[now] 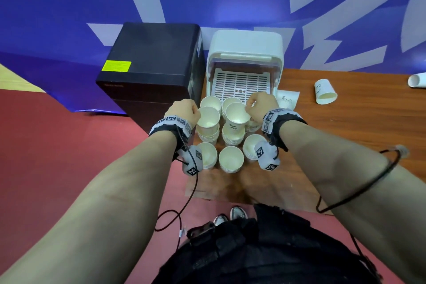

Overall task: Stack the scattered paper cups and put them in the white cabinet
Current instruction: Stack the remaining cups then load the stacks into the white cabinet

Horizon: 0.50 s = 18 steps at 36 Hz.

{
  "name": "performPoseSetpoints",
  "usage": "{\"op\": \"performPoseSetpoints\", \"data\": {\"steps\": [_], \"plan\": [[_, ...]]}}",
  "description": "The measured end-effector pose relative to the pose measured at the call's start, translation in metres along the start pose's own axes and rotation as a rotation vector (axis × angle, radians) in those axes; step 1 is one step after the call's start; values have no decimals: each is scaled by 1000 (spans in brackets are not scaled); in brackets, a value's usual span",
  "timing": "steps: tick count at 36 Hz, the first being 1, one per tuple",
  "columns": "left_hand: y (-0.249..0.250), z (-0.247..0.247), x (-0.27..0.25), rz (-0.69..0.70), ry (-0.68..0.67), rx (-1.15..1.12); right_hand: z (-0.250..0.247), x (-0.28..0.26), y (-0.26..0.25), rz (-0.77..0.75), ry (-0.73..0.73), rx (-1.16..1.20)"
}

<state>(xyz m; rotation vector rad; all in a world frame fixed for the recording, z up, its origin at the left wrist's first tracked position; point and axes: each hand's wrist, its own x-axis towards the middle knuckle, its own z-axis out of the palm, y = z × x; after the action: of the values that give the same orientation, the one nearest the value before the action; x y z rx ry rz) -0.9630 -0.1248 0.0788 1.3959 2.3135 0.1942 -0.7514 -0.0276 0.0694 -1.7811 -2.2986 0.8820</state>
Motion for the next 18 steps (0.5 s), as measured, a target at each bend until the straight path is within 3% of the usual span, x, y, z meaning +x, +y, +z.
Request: {"op": "performPoseSetpoints", "data": {"steps": [13, 18], "plan": [[-5, 12, -5, -97, -127, -38, 9, -3, -1, 41, -93, 49], [-3, 12, -7, -86, -126, -23, 15, -9, -6, 70, -178, -62]]}}
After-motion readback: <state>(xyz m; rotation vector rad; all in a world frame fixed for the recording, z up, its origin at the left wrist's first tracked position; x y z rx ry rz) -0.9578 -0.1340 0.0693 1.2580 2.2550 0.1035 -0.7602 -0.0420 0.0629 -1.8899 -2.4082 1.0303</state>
